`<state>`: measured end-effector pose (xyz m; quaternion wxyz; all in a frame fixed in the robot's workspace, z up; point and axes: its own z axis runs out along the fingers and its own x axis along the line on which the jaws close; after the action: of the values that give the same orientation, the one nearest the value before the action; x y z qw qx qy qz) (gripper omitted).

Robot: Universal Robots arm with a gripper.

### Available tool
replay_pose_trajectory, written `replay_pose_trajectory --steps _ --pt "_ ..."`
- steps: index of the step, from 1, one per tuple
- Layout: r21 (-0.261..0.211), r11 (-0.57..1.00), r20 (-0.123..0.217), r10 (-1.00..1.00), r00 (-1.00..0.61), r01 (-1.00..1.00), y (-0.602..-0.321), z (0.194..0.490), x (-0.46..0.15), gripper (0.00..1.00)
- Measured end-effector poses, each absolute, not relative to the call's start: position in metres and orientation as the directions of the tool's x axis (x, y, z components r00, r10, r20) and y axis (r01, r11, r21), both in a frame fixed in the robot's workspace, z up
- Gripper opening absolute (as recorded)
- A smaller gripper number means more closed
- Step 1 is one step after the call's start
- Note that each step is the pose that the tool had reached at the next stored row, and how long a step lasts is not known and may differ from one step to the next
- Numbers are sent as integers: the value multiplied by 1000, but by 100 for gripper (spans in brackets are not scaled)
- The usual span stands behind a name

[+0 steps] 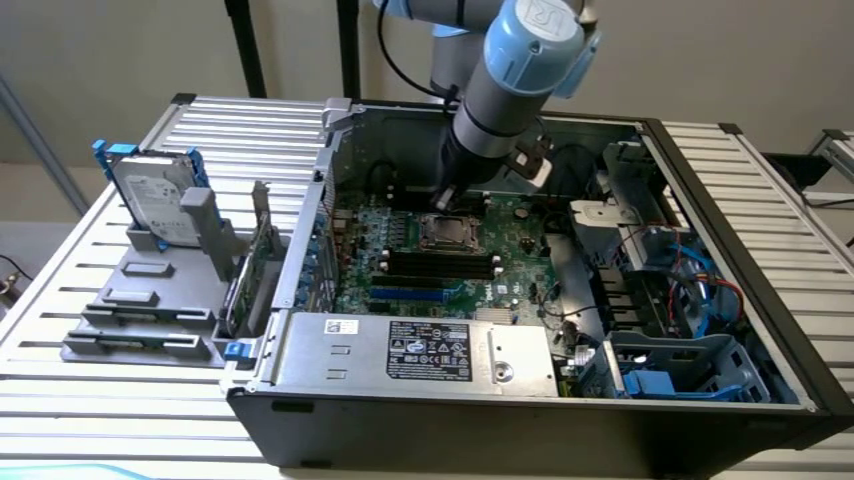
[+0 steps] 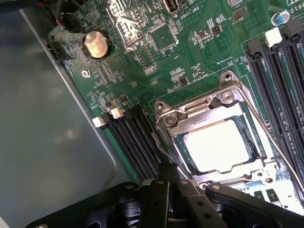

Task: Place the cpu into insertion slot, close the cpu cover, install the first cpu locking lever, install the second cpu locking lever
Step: 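Install the first cpu locking lever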

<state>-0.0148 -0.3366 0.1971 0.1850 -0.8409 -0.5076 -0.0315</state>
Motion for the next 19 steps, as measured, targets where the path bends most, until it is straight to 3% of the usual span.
replay_pose_trajectory --steps 19 --pt "-277 -416 236 844 481 866 -337 194 -2 11"
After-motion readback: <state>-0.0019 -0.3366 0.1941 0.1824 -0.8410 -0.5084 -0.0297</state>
